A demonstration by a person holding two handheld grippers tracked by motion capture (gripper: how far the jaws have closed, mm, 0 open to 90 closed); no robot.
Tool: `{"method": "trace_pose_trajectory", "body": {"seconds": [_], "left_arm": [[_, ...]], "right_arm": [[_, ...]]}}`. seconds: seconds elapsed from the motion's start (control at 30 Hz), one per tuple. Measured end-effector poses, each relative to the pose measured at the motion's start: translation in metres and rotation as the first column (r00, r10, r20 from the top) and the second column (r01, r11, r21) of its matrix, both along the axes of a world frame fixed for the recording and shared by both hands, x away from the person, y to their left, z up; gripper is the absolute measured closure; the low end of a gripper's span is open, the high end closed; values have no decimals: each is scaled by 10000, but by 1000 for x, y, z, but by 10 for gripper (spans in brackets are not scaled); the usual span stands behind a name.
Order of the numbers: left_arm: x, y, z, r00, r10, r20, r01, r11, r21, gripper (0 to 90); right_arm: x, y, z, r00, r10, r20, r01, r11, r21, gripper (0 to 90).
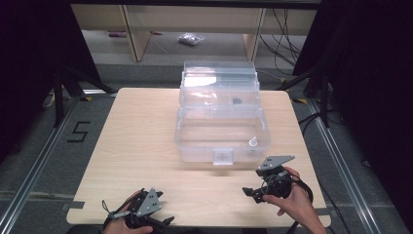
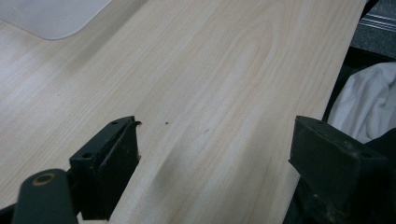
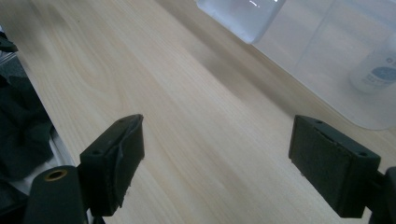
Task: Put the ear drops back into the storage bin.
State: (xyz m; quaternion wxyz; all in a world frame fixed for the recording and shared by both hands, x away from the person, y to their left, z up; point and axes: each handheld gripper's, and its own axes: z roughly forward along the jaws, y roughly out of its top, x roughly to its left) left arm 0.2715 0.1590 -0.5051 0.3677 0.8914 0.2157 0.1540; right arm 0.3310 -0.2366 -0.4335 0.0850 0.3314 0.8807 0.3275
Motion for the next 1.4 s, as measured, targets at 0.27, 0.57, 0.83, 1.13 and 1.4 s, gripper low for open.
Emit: {"method": "trace_pose_trajectory", "body": {"seconds": [0.27,0.57,0.83,1.13,1.4], "left_arm": [[0,0,0,10000,13,-18,-13,10000,-36,151],[0,0,0,10000,4,-8,-4,10000,-39,151],[-1,-1,-1,9999,80,-90,-81,9999,-100,151],[-1,0,-1,9999,79,-74,-79,9999,-109,150],[-1,-1,0,10000,-18,9,18,10000,-76,151]], "right_arm": [[-7,-2,-10,9999,-45,-154,47,9999,102,196],[-14,-9,-26,9997,-203,-140,207,9995,244,192],[-21,-12,-33,9976,-553,-407,570,9975,411,189],[-28,-17,-47,9963,-740,-435,757,9964,369,186],[-31,-16,-48,9957,-636,-674,653,9976,220,179]]}}
